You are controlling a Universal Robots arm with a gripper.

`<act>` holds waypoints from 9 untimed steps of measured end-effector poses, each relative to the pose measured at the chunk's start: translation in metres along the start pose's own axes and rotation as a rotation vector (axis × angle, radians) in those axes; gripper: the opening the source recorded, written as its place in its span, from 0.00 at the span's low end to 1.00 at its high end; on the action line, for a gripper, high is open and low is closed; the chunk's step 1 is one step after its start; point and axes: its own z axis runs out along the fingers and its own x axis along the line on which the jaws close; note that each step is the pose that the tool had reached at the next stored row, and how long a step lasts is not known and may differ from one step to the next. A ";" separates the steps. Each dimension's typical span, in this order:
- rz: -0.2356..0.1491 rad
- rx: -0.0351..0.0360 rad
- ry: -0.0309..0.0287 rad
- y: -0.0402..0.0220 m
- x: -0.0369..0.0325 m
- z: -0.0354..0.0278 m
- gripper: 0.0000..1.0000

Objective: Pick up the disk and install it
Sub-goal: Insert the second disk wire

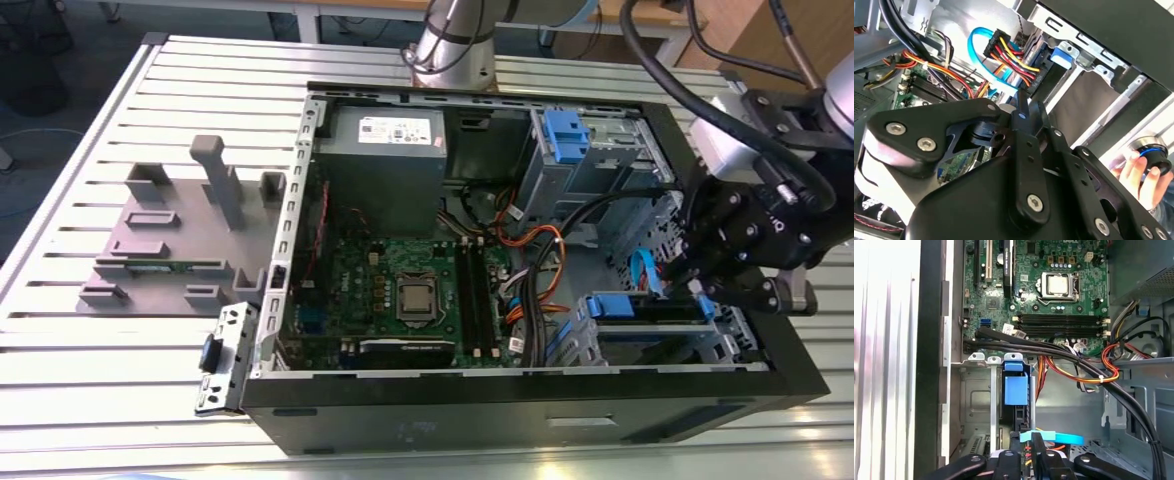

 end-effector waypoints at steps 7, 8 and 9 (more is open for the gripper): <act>0.000 -0.0171 -0.0038 -0.0037 0.0005 0.0089 0.11; 0.000 -0.0196 -0.0041 -0.0044 0.0005 0.0100 0.11; 0.000 -0.0217 -0.0042 -0.0049 0.0006 0.0113 0.11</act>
